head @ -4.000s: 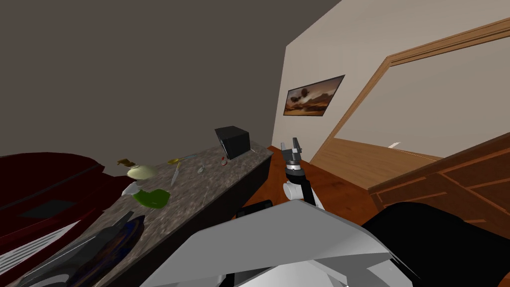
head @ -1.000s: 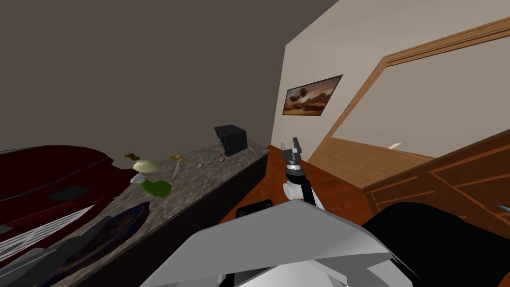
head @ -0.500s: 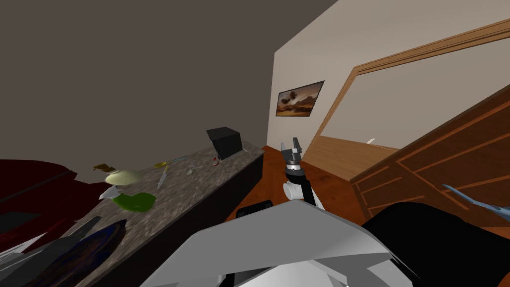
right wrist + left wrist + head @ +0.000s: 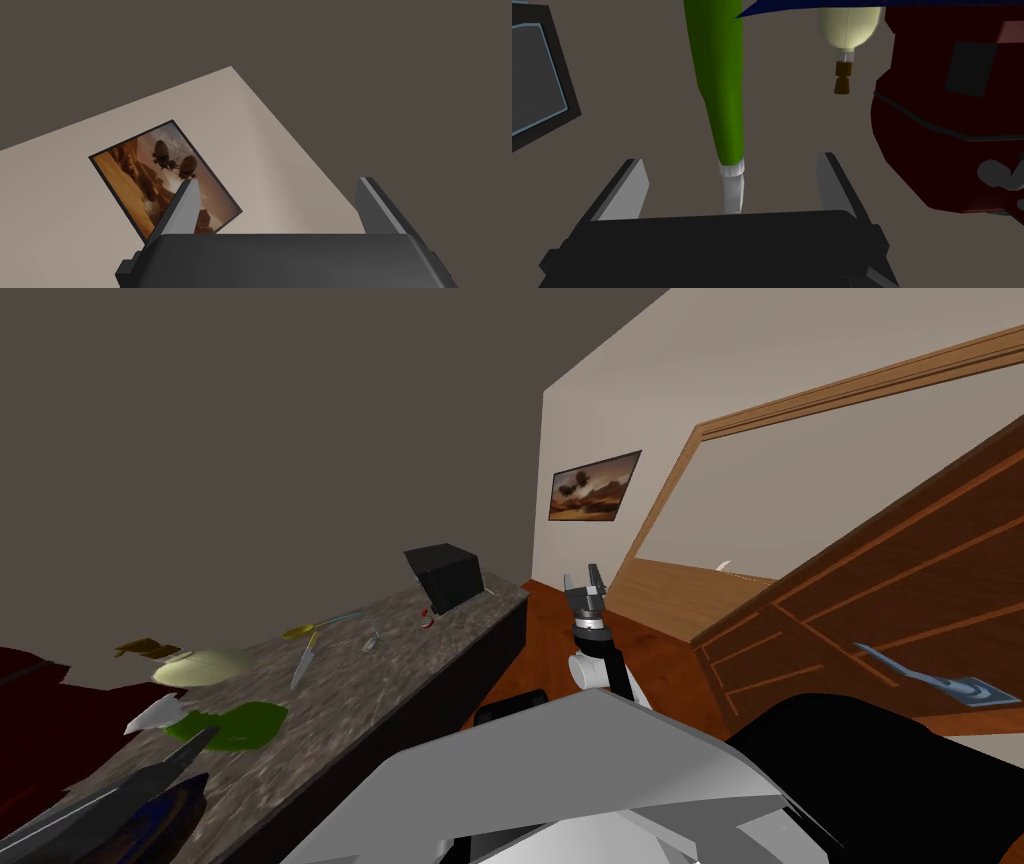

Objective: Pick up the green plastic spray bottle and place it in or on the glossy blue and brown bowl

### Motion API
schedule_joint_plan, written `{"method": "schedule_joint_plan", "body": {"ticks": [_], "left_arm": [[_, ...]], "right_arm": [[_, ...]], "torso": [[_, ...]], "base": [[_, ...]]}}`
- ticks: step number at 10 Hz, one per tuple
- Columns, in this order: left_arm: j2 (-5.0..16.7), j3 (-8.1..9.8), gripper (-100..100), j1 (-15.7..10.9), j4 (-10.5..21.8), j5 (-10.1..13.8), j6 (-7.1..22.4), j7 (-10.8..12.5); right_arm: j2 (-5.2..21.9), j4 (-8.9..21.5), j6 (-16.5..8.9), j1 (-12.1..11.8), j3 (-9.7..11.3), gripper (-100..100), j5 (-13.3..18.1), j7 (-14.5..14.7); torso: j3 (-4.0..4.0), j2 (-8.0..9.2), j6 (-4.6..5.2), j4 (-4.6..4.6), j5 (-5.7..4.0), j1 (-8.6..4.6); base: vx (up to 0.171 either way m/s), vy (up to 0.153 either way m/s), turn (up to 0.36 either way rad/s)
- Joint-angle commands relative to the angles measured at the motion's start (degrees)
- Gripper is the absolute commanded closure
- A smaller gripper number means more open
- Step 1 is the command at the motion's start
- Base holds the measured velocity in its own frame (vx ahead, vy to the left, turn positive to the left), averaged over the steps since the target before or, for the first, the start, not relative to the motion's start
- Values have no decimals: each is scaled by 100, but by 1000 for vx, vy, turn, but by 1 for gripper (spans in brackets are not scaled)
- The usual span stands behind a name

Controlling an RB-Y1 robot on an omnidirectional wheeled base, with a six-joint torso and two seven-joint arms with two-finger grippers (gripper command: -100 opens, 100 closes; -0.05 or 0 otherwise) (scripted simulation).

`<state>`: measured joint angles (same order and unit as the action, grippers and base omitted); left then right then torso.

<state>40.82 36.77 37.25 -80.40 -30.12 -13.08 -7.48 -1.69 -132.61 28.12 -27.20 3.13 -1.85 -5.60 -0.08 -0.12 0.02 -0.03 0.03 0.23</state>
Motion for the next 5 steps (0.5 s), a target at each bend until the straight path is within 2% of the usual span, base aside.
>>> {"method": "schedule_joint_plan", "body": {"ticks": [1,3,4,5], "left_arm": [[11,-172,-100,38,28,70,196,90],[34,-334,-100,91,40,124,373,176],[27,-279,-100,73,48,107,297,138],[31,-287,0,78,44,112,319,153]], "right_arm": [[0,0,0,0,0,0,0,0],[0,0,0,0,0,0,0,0],[0,0,0,0,0,0,0,0],[0,0,0,0,0,0,0,0]], "torso": [[0,0,0,0,0,0],[-2,-2,-2,-1,2,9],[0,1,-1,0,1,7],[4,7,-5,1,-1,-5]], "base": [[49,63,-155],[36,68,-125],[12,30,-33],[3,6,4]]}}
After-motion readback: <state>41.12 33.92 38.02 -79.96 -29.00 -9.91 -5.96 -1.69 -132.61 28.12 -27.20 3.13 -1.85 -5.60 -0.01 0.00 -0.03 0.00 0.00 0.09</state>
